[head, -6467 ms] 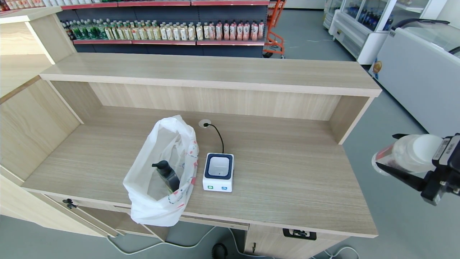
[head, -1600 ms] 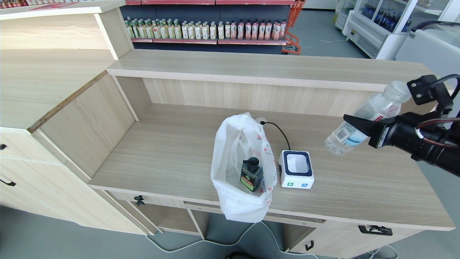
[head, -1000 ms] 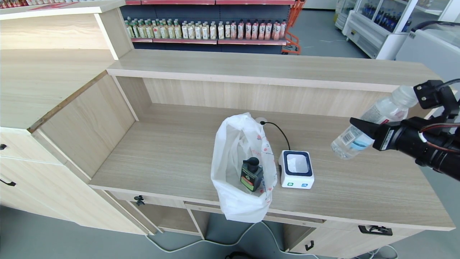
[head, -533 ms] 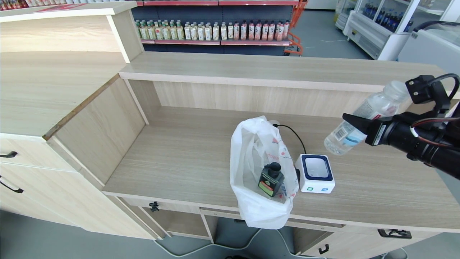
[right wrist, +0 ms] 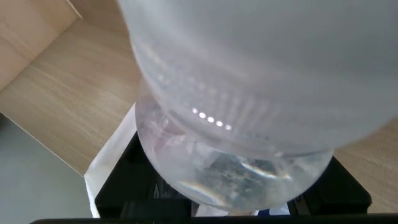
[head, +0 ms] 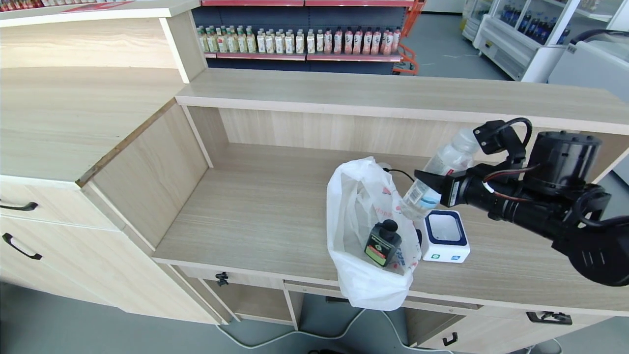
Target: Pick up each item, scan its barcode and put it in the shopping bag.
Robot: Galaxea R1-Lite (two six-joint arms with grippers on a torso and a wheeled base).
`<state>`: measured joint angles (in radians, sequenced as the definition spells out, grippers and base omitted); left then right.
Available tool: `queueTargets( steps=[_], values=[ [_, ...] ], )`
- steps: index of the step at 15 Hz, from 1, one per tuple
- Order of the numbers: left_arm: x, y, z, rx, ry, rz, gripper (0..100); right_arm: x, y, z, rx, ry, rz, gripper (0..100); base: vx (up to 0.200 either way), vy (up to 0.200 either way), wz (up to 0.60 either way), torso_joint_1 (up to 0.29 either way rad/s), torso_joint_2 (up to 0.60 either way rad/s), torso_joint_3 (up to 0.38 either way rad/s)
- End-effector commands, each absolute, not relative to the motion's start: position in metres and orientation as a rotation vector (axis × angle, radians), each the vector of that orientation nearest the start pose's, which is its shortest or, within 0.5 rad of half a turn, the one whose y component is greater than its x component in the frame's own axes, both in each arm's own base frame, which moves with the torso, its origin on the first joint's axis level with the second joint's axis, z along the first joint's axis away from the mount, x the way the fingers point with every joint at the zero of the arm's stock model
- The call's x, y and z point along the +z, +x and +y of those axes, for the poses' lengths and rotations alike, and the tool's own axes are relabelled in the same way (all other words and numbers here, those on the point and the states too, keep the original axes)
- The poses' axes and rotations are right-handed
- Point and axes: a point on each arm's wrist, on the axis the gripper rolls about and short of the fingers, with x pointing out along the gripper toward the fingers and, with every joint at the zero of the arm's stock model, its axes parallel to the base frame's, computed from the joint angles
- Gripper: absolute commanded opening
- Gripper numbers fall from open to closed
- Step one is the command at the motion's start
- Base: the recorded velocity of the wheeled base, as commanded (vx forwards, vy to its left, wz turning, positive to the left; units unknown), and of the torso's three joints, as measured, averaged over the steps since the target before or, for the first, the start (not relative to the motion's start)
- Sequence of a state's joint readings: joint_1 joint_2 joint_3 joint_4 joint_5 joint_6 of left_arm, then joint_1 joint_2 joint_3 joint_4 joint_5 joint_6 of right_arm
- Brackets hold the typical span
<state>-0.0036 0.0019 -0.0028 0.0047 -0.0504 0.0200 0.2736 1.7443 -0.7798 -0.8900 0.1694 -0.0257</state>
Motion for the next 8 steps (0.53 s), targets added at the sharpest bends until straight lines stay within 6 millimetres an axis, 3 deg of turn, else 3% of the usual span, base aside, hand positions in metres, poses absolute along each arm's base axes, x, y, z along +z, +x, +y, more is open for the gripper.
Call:
queueTargets(
  steps=[1, 8],
  values=[
    [0.076, -0.023, -0.001, -0.054, 0.02, 0.003, 0, 0.166, 0.321, 0.096, 0.434, -0.046, 0.098, 0, 0.0, 0.0, 0.0, 0.0, 0.0, 0.0],
    [0.076, -0.023, -0.001, -0.054, 0.02, 0.003, 0, 0.128, 0.371, 0.128, 0.475, -0.118, 0.034, 0, 0.0, 0.0, 0.0, 0.0, 0.0, 0.0]
  ],
)
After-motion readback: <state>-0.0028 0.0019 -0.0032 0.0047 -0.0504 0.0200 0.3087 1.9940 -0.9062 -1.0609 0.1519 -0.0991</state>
